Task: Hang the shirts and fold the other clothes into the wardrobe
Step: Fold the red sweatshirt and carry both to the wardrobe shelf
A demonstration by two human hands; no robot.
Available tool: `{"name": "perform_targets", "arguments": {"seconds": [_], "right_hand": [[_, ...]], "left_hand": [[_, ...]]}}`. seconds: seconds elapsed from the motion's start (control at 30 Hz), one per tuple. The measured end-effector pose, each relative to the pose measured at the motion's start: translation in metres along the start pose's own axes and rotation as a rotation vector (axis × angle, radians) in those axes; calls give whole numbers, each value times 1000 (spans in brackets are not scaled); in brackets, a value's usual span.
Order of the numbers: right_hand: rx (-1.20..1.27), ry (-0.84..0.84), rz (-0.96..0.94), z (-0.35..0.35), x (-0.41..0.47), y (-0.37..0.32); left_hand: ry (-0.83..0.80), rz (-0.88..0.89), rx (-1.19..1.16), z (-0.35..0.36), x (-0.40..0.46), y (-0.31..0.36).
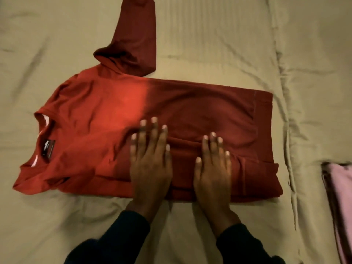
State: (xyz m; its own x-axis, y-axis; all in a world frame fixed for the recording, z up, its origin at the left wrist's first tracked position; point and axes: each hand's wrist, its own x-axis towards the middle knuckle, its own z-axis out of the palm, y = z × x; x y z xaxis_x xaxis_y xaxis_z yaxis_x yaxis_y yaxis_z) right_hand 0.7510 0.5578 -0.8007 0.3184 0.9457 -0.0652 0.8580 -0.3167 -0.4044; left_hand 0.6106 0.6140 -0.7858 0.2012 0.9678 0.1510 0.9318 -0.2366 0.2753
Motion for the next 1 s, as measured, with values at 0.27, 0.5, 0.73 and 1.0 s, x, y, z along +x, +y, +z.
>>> {"name": "perform_targets", "arguments": {"seconds": [0.27,0.5,0.73,1.0], "right_hand": [[-165,-69,-65,0,140,35],[-243,248,6,-18,159,37],[-434,58,-82,-55,218,39],[-524,-31,-136,-91,206,59]], "left_hand": [[-170,107,-17,57,116,-41],[51,-21,-158,48,145,-42],[-153,347,34,17,226,-69],[-286,676,197,-25,254,-77]]}}
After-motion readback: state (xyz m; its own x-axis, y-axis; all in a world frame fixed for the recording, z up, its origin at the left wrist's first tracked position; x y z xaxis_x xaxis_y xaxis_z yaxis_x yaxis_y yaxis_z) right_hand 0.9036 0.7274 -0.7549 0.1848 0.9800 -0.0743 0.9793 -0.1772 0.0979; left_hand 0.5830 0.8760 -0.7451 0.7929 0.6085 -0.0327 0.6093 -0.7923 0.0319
